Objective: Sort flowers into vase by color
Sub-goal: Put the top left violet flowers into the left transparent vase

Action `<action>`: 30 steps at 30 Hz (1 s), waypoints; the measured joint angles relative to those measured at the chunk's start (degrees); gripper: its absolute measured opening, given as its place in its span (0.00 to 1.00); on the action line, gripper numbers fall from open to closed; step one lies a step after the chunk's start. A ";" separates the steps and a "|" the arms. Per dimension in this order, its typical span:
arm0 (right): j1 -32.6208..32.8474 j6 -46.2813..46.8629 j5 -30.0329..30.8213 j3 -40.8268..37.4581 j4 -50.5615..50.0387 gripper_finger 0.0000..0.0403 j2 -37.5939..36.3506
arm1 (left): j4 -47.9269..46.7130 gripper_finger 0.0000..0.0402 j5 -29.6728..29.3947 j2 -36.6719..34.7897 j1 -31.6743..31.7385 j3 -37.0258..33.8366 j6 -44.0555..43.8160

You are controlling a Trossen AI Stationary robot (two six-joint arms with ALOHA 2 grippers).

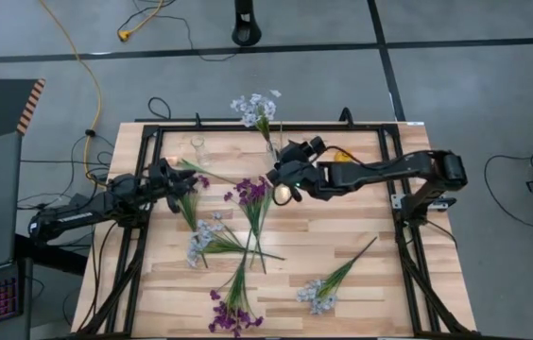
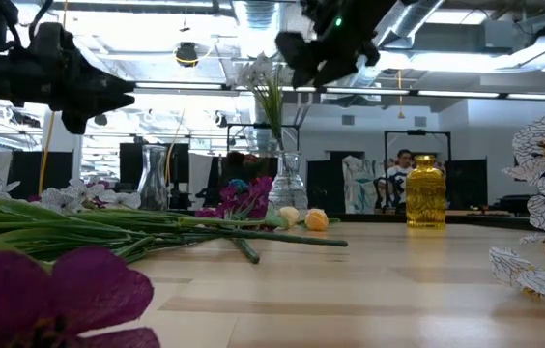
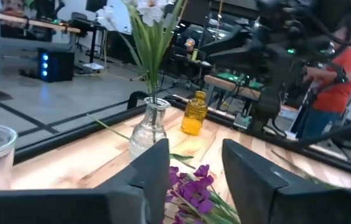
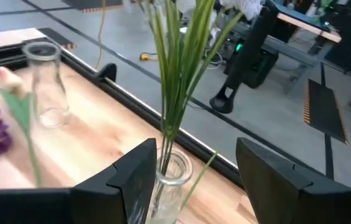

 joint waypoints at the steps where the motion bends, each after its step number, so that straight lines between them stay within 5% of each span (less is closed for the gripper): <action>1: 0.42 0.00 0.01 0.00 -0.72 0.61 -0.55 | 0.06 0.38 -0.38 0.00 0.00 0.04 -0.35; 13: 3.21 -0.07 -0.15 0.00 -11.59 0.61 -6.56 | 0.07 0.62 -1.73 0.24 0.00 6.23 -1.61; 24: 3.14 1.85 -3.02 0.00 -21.42 0.61 -8.12 | -33.95 0.63 -10.12 9.84 0.00 30.64 -6.54; 30: 3.14 1.96 -4.18 0.00 -22.10 0.61 -8.06 | -42.93 0.63 -8.93 16.59 0.00 39.09 -12.17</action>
